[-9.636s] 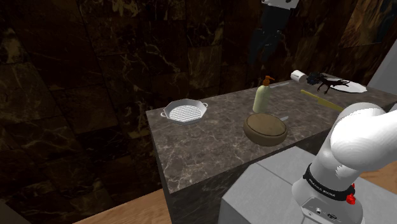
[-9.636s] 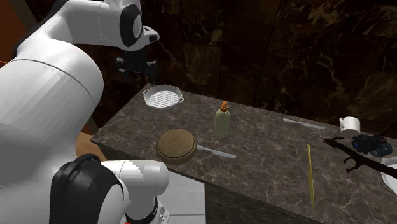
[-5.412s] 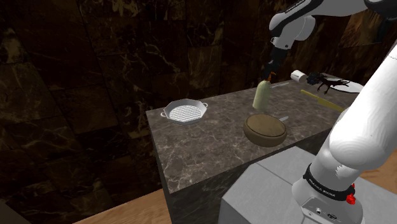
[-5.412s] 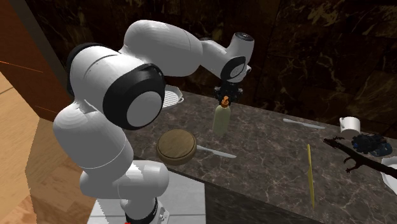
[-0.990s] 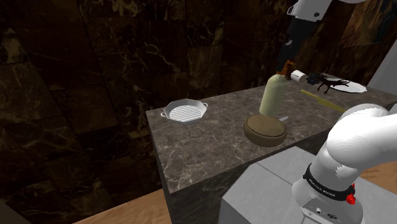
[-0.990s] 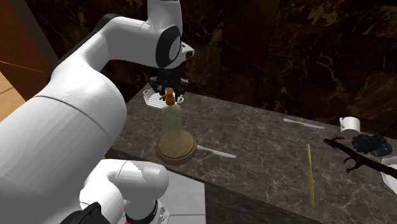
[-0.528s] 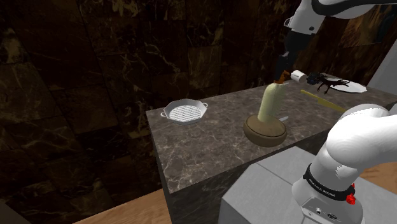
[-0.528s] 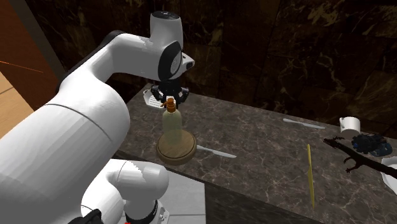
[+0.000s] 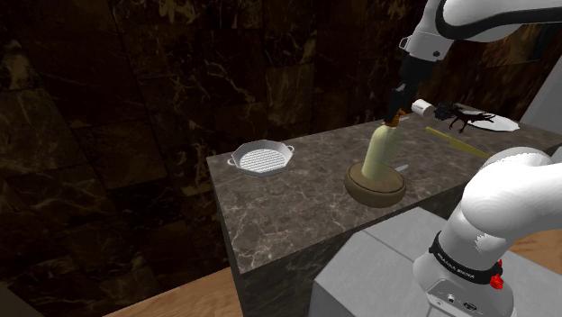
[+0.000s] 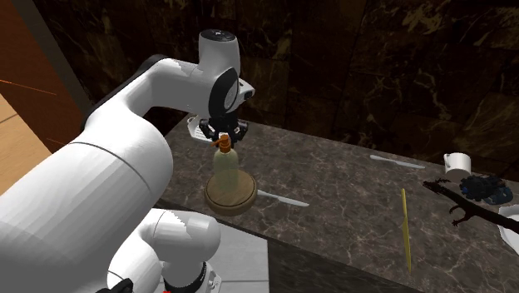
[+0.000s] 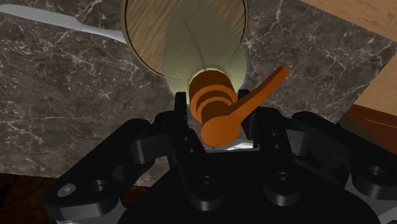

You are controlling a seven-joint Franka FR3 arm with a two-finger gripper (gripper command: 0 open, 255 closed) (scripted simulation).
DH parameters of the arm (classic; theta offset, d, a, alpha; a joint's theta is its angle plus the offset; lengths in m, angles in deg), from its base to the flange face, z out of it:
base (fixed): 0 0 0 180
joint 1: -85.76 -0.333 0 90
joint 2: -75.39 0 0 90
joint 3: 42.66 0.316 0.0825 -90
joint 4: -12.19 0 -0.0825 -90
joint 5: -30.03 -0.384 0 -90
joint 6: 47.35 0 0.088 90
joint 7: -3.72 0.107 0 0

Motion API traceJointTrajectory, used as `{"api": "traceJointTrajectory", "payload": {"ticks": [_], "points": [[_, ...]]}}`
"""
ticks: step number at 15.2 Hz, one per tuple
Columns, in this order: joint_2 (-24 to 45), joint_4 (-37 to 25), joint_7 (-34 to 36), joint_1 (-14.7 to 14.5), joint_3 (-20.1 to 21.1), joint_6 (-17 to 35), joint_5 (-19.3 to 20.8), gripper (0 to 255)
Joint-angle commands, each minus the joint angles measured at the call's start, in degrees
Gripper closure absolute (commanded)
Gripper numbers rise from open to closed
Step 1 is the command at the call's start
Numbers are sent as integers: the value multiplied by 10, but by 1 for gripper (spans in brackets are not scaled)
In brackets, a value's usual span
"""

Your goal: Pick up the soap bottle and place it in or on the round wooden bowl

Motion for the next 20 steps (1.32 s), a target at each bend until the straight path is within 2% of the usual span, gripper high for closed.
{"api": "traceJointTrajectory", "payload": {"ticks": [1,4,5,10,14,20], "points": [[1,3,0,0,0,-1,0,255],[1,3,0,0,0,-1,0,255],[2,2,0,0,0,-1,0,0],[1,3,0,0,0,-1,0,0],[3,-71,-2,-3,7,-72,-7,0],[3,-71,-2,-3,7,-72,-7,0]]}}
